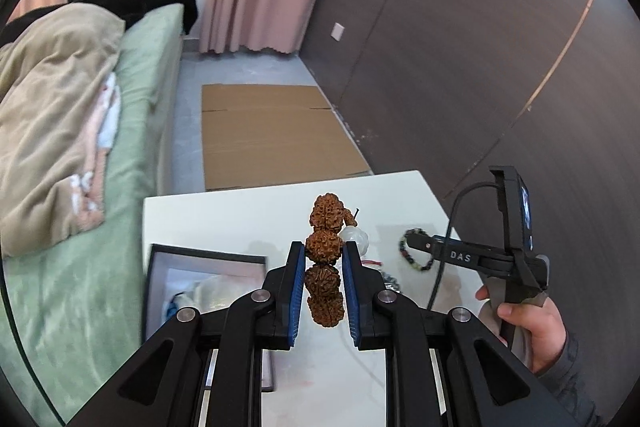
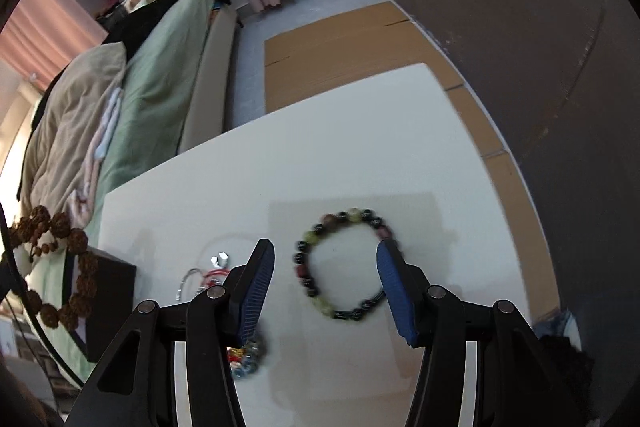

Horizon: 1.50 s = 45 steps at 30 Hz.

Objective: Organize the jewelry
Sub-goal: 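Carry the rudraksha bracelet into the black box and open the left tool, then move the left tool back over the silver chain pile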

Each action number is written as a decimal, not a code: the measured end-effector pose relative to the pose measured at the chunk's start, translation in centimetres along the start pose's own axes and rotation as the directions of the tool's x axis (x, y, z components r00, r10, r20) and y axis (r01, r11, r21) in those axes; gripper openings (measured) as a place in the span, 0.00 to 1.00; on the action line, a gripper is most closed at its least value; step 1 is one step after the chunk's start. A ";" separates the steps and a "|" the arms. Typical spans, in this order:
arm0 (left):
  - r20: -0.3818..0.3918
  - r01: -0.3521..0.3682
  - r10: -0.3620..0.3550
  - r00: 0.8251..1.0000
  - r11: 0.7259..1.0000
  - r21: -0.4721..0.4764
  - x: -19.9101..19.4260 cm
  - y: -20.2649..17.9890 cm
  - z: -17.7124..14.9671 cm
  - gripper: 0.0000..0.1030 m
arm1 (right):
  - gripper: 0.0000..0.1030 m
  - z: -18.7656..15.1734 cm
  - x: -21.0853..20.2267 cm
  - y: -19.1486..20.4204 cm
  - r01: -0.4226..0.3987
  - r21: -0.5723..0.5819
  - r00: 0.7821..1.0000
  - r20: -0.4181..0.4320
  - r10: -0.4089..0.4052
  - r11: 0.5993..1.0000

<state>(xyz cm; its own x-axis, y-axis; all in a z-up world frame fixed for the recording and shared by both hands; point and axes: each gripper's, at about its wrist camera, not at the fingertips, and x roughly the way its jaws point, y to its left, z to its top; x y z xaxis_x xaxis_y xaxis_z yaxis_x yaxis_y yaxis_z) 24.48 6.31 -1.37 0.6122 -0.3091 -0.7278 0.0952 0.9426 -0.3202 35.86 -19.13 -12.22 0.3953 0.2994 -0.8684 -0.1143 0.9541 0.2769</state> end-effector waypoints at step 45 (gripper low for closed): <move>0.032 -0.104 0.113 0.993 0.974 -0.201 -6.4 10.9 -2.0 0.66 | 0.10 -4.5 -5.7 20.3 -0.455 -0.255 0.878 0.034 0.478 0.853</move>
<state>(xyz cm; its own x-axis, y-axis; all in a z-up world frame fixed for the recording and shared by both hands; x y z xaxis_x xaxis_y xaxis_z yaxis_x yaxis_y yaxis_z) 20.02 18.32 -1.47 0.6439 -0.1965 -0.7394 -0.1291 0.9247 -0.3582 27.18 -1.44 -3.51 0.3236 0.7183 -0.6159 -0.5098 0.6807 0.5260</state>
